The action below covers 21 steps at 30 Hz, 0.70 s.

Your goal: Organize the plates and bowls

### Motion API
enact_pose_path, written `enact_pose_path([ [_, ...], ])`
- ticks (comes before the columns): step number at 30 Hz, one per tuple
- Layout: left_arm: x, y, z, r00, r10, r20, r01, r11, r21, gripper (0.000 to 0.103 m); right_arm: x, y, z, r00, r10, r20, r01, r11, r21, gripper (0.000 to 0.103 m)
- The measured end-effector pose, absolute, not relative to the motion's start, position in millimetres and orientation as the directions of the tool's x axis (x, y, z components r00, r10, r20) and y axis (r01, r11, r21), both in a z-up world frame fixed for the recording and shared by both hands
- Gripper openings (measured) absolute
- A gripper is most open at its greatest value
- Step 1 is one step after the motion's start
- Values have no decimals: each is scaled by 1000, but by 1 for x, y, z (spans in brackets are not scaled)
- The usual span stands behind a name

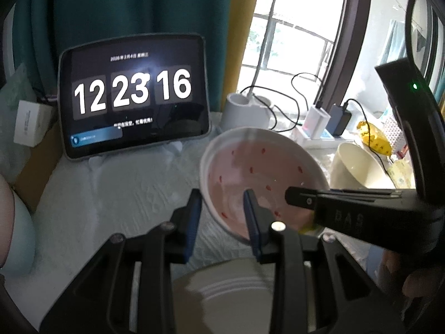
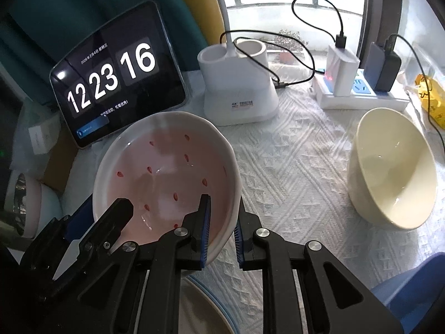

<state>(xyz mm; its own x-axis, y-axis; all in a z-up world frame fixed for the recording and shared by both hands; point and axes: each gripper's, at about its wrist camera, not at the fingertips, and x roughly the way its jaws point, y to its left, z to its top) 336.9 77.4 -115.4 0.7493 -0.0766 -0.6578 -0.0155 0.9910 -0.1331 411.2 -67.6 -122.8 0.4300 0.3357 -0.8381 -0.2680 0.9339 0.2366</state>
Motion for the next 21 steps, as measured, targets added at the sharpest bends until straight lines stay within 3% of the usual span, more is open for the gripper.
enact_pose_path([
  [21,309,42,-73,791,-127,-599,37,986,-160,32,383,-102,-74,488,359,-795,-283,927,246,17],
])
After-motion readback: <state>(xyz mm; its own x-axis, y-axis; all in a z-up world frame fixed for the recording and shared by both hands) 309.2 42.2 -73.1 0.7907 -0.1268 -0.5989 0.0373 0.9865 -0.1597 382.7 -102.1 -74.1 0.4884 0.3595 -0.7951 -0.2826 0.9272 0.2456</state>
